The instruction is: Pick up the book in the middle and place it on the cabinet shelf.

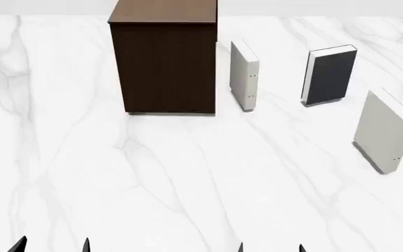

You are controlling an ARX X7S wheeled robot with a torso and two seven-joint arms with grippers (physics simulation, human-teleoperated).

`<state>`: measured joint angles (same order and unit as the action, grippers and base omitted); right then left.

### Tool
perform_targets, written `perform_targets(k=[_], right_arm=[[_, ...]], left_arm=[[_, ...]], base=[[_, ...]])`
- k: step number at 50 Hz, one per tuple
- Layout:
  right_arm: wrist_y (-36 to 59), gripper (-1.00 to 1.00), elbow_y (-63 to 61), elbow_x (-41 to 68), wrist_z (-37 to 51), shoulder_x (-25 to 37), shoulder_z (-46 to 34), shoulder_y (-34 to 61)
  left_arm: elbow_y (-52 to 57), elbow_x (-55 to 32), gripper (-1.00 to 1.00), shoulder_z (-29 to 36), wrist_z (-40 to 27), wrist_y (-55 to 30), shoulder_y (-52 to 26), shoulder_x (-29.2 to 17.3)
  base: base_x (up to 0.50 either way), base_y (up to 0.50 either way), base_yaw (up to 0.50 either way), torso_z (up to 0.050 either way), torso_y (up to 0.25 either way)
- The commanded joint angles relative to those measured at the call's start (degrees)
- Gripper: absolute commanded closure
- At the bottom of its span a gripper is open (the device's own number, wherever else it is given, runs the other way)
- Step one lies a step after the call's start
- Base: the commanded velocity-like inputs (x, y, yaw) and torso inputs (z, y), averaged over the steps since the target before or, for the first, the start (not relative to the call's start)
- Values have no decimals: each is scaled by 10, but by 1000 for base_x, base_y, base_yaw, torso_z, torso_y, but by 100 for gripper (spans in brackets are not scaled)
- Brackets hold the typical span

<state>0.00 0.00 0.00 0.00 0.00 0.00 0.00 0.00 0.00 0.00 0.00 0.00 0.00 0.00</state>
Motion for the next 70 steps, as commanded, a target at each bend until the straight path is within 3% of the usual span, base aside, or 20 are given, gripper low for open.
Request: perform_targets(k=[1,17,22,44,70], right_arm=[[2,-100,-3,11,11,9,-10,-1],[-11,-100,19,38,49,28,-28,8],[-15,-100,25,21,43,13,-3,11],[2,-100,-27,48,78,38,-32,5],[144,-100,-320,62,116,69,-59,0]], left_arm=[[-4,-5,-100,12,-11,2,-2,-10],[-9,-14,-100,37,-54,-13,-8,-33],[-11,-7,-100,10,-26,-9,-8,-13],[61,-28,-100,32,-65,-27,17,-40],[421,-16,-100,59,-98,-210,38,-78]], base=[[0,0,0,0,0],[0,0,0,0,0],[0,0,0,0,0],[0,0,0,0,0],[0,0,0,0,0]])
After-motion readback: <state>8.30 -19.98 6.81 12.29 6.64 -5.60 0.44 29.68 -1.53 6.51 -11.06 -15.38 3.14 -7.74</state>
